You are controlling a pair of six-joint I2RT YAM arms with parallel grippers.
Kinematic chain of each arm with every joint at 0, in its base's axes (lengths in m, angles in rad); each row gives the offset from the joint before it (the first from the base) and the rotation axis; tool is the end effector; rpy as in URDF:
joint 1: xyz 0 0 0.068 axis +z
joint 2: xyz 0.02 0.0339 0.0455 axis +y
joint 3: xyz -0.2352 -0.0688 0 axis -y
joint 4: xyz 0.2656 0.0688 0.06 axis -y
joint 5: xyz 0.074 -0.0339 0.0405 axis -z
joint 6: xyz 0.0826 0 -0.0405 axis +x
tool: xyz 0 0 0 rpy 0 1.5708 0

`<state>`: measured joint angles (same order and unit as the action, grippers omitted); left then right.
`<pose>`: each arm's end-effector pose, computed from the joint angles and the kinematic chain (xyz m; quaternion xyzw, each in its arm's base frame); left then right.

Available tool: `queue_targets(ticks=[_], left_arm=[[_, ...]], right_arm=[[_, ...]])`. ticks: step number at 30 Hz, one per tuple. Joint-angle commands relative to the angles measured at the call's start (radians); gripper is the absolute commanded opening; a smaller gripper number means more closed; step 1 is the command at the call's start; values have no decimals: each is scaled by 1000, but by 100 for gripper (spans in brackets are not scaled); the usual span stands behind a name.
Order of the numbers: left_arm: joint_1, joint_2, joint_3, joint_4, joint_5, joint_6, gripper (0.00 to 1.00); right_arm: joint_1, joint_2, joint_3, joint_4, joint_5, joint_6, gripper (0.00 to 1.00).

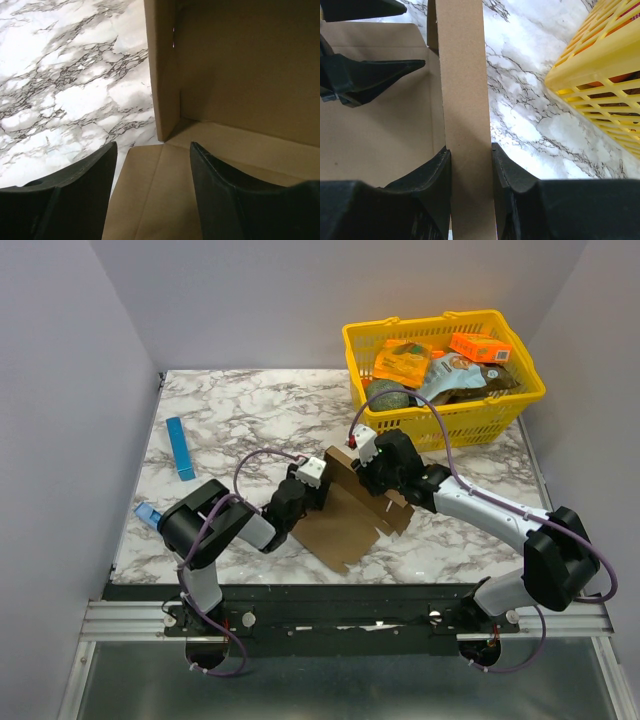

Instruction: Fold the paper box

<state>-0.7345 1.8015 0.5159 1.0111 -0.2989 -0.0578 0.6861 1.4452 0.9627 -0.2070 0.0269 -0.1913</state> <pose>0.2785 -0.2187 0.0630 0.1769 0.7735 -0.1209 0.5965 0.2911 0.2355 0.1772 -0.3790 0.8212 0.0926 0.4165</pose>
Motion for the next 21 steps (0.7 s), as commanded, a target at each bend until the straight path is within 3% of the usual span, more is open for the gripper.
queue_targets(ticks=[1, 10, 16, 21], left_arm=[[50, -28, -22, 101, 171, -60, 72], [127, -7, 42, 87, 333, -79, 66], [127, 27, 87, 61, 322, -83, 65], [127, 42, 121, 14, 275, -66, 56]], right_arm=[[3, -8, -21, -38, -21, 10, 31], [3, -6, -21, -37, -21, 9, 31], [3, -6, -21, -35, -22, 6, 31], [3, -5, -22, -32, -22, 7, 31]])
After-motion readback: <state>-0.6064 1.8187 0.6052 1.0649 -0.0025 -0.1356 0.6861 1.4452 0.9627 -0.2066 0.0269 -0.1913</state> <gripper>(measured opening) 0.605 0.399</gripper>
